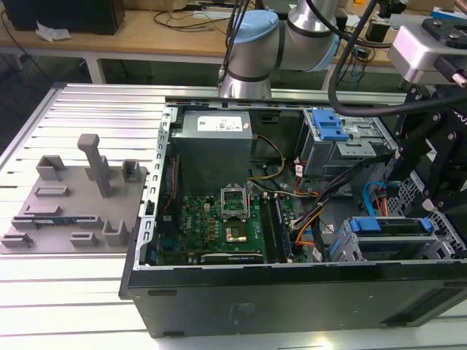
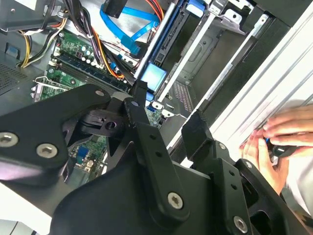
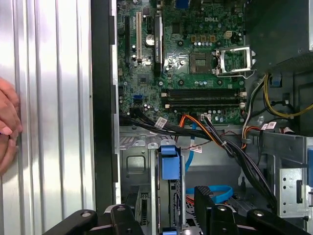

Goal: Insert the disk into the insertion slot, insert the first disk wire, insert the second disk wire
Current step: 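Insert the first disk wire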

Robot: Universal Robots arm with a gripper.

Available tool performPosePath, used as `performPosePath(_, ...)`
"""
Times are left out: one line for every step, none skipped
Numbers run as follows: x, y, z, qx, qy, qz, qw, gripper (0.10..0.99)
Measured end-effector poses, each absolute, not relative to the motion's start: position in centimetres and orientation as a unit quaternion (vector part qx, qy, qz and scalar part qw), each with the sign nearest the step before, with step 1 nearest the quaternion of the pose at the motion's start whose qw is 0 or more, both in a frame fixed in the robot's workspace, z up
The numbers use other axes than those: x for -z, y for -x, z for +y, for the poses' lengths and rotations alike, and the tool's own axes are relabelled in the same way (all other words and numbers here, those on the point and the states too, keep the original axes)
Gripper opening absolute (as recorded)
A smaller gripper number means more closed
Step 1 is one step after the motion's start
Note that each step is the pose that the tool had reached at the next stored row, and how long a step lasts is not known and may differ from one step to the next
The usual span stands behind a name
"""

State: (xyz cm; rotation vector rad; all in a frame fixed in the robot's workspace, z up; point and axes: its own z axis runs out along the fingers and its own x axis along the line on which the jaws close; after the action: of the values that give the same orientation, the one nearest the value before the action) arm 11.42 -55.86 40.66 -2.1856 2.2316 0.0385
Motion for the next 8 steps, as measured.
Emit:
performPosePath(-40.7,-11.4,-55.9,-0.012,0.7,0.714,0.009,0.561)
performPosePath(-40.6,-11.4,-55.8,-0.012,0.7,0.714,0.009,0.561)
performPosePath(-40.6,-11.4,-55.7,-0.012,0.7,0.714,0.008,0.561)
performPosePath(-40.7,-11.4,-55.5,-0.011,0.7,0.714,0.007,0.561)
performPosePath(-40.7,-11.4,-55.2,-0.009,0.7,0.714,0.006,0.561)
performPosePath(-40.7,-11.4,-54.7,-0.007,0.7,0.714,0.004,0.561)
performPosePath(-40.7,-11.4,-53.9,-0.002,0.7,0.714,-0.001,0.561)
performPosePath(-40.7,-11.4,-53.3,0.006,0.7,0.714,-0.009,0.561)
